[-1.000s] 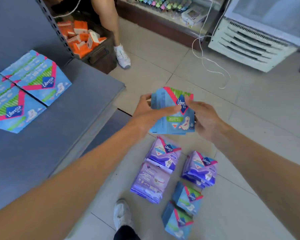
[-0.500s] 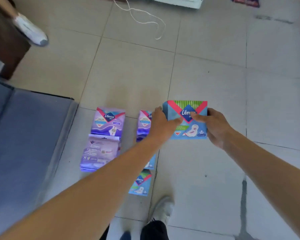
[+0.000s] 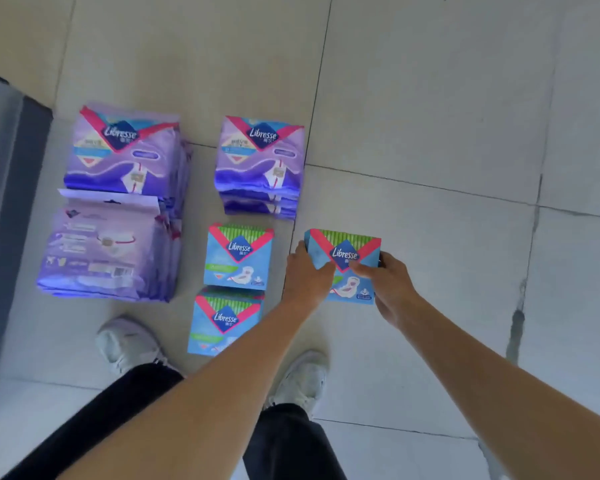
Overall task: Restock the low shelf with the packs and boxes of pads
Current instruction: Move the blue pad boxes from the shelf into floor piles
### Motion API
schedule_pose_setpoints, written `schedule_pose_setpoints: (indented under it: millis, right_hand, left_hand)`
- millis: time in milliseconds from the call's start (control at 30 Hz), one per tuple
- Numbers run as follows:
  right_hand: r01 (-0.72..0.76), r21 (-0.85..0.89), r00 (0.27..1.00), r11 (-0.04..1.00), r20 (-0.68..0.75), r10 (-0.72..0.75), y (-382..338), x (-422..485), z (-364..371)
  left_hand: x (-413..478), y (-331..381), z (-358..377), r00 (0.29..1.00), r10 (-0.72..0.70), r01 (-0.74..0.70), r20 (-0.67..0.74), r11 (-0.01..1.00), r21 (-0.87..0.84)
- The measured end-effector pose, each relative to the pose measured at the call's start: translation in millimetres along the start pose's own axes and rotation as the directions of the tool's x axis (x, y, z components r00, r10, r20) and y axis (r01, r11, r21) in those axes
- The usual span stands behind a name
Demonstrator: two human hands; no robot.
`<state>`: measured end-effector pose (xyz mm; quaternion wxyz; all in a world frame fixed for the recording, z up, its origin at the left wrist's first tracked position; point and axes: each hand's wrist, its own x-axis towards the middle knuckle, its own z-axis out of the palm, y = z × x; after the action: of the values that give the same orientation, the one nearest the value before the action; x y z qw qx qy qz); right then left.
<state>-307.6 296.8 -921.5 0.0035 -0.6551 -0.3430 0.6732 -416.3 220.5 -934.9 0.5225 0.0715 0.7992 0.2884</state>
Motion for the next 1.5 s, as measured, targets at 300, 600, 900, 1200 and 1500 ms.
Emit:
schedule_pose_setpoints:
  millis: [300,600,900,1200,1500]
  right_hand:
    - [-0.02,-0.099,1.0,0.995,-0.024,0.018,64.6,100.4,-5.8]
    - [-0.044,-0.157,0.998,0.987,-0.061,0.035,77.1,122.2,-1.9]
    - [0.096,-0.668,0.98,0.738,-0.067,-0.188,-6.6,38.6,34.6]
    - [0.386,-0.893,0.886,0.233,0.289,-0.361,-156.1,-104.9,131.7]
    - [0.607,-0.766,0.689,-0.212,0.64,-0.339,-264.6,-282.8,309.3]
  left_hand:
    - [73.5,-73.5,58.4,0.997,-0.077,0.077,-0.008,0.996,0.04]
    - [90.2,-69.8,60.0,0.993,-0.114,0.109,0.019,0.98,0.167]
    - [24.0,5.7,6.0,0.991,0.084,-0.129,0.108,0.83,0.542]
    - [-77.3,118.5,-168.9,0.962,0.259,-0.154,-0.09,0.783,0.602]
    - [-208.0,146.5,-413.6,0.883,0.255,0.012,-0.395,0.828,0.561]
